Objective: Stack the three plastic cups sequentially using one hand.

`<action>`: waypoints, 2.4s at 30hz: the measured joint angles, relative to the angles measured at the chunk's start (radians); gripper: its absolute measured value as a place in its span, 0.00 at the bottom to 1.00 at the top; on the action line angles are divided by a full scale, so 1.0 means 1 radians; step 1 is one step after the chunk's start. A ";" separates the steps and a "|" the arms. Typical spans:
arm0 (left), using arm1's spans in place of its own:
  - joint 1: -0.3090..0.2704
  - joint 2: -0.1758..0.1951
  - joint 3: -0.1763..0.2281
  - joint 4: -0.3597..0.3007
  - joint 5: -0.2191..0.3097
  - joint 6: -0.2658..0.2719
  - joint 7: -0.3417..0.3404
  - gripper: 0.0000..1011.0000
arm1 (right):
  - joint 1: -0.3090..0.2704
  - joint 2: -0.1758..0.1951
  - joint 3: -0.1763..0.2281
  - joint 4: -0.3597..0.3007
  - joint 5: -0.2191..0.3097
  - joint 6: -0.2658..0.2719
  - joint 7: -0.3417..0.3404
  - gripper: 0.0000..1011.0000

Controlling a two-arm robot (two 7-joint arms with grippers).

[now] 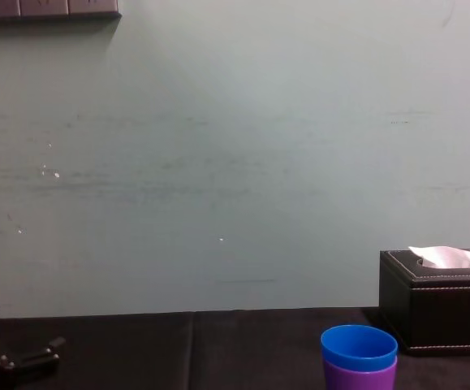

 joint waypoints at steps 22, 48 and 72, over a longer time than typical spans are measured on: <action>0.000 0.000 0.000 0.000 0.000 0.000 0.000 1.00 | -0.046 0.013 0.034 -0.053 0.033 -0.011 -0.030 0.73; 0.000 0.000 0.000 0.000 0.000 0.000 0.000 1.00 | -0.100 0.158 0.216 -0.398 0.164 0.292 -0.267 0.73; 0.000 0.000 0.000 0.000 0.000 0.000 0.000 1.00 | 0.189 0.027 0.092 -0.190 0.078 0.381 -0.269 0.73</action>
